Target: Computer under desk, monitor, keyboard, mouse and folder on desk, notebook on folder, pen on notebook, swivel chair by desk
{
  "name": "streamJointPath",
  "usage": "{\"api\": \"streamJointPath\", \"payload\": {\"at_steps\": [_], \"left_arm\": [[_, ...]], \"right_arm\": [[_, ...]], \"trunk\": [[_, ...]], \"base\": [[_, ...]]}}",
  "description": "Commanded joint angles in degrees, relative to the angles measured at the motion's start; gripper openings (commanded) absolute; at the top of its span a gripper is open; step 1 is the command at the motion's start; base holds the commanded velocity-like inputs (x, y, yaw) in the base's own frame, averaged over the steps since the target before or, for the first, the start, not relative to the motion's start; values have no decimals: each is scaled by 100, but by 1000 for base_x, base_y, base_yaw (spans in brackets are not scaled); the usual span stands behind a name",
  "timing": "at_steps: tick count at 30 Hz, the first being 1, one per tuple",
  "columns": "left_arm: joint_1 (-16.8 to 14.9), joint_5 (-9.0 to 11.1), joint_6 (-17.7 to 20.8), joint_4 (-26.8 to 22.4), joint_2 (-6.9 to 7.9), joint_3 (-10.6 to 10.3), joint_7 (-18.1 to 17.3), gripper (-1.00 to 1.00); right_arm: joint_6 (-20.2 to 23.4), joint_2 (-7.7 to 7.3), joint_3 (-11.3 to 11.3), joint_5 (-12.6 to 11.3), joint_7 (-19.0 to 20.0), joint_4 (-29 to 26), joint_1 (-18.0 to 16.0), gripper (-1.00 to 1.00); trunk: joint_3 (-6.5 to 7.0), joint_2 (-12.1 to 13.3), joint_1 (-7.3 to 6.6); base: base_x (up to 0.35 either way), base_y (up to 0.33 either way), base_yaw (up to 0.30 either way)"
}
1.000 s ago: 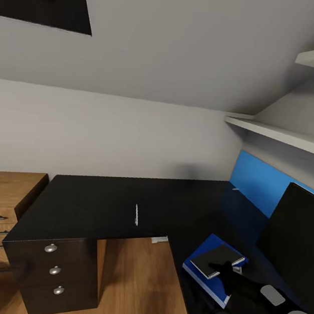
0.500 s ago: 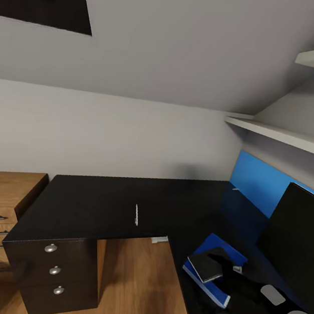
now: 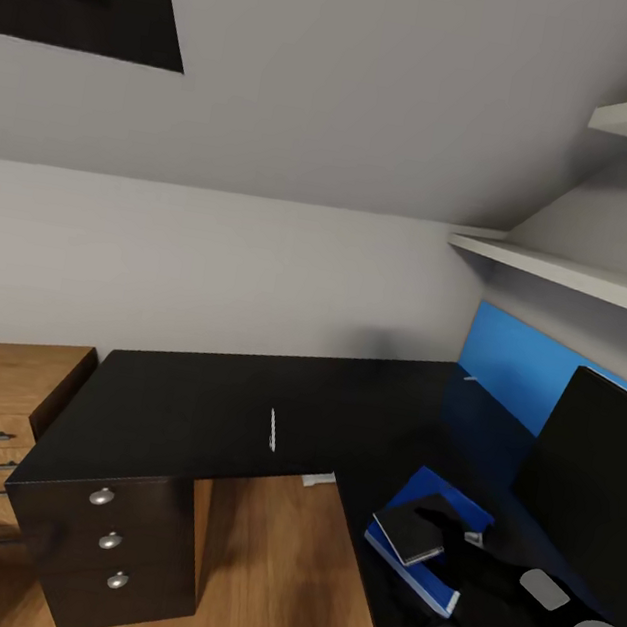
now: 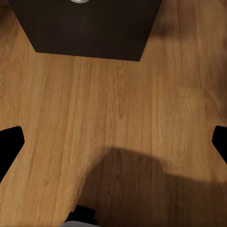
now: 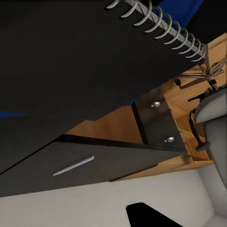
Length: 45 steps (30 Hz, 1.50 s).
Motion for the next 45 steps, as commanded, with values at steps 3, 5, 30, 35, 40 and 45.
{"api": "streamJointPath", "payload": {"at_steps": [3, 5, 30, 35, 40, 45], "left_arm": [[1, 18, -12, -10, 6, -37, 47, 100], [2, 17, -12, -10, 5, -35, 47, 100], [1, 15, -12, -10, 5, -37, 47, 100], [1, 15, -12, -10, 5, -36, 47, 100], [1, 15, -12, -10, 7, -40, 47, 100], [1, 17, -12, -10, 5, -37, 47, 100]], "right_arm": [[10, -4, 41, -13, 31, 2, -4, 100], [10, -5, 41, -13, 34, 2, -4, 100], [2, 2, 41, -13, 39, 2, -4, 100], [2, 2, 41, -13, 40, 2, -4, 100], [0, 2, 41, -13, 40, 2, -4, 100], [-22, 2, 32, -18, 45, 2, -4, 100]], "trunk": [[49, 118, -66], [85, 198, -110], [534, 1201, -659], [623, 1401, -769], [713, 1602, -879], [803, 1802, -988]], "base": [[0, 0, 0], [0, 0, 0], [0, 0, 0], [0, 0, 0], [0, 0, 0], [0, 0, 0]]}}
